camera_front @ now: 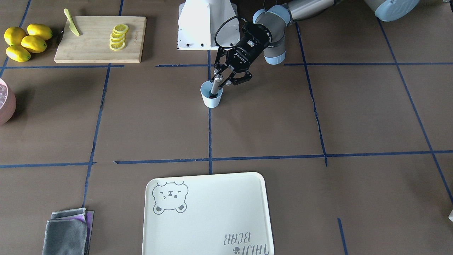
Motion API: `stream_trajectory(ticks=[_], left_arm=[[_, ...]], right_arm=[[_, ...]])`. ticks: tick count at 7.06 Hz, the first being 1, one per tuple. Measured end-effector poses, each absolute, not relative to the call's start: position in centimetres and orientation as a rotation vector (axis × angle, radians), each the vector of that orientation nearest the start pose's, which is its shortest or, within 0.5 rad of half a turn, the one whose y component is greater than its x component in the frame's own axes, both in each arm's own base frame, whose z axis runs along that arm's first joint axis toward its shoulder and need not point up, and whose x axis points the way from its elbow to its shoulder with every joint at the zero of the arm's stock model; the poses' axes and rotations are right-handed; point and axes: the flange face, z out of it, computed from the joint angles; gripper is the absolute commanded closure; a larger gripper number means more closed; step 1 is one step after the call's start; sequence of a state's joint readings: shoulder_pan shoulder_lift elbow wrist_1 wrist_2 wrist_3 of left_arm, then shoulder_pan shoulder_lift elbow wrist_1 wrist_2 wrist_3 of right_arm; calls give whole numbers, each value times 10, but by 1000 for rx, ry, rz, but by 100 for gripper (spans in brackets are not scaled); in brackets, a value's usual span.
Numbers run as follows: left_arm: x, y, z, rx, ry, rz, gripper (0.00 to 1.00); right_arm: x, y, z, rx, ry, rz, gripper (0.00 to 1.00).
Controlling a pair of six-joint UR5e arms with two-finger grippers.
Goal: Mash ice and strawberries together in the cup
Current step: 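Press the pestle down on the ice and strawberry in the cup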
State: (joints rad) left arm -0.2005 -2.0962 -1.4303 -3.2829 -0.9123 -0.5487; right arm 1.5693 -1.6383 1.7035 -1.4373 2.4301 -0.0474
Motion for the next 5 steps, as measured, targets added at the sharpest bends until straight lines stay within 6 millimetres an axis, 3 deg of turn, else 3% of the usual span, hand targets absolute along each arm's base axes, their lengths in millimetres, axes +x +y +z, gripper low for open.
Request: stream_trajectory(ticks=[5], left_arm=[[548,-303,252,1424,1387,-160,100]], right_arm=[[57,-471,605,204,-858,-131,0]])
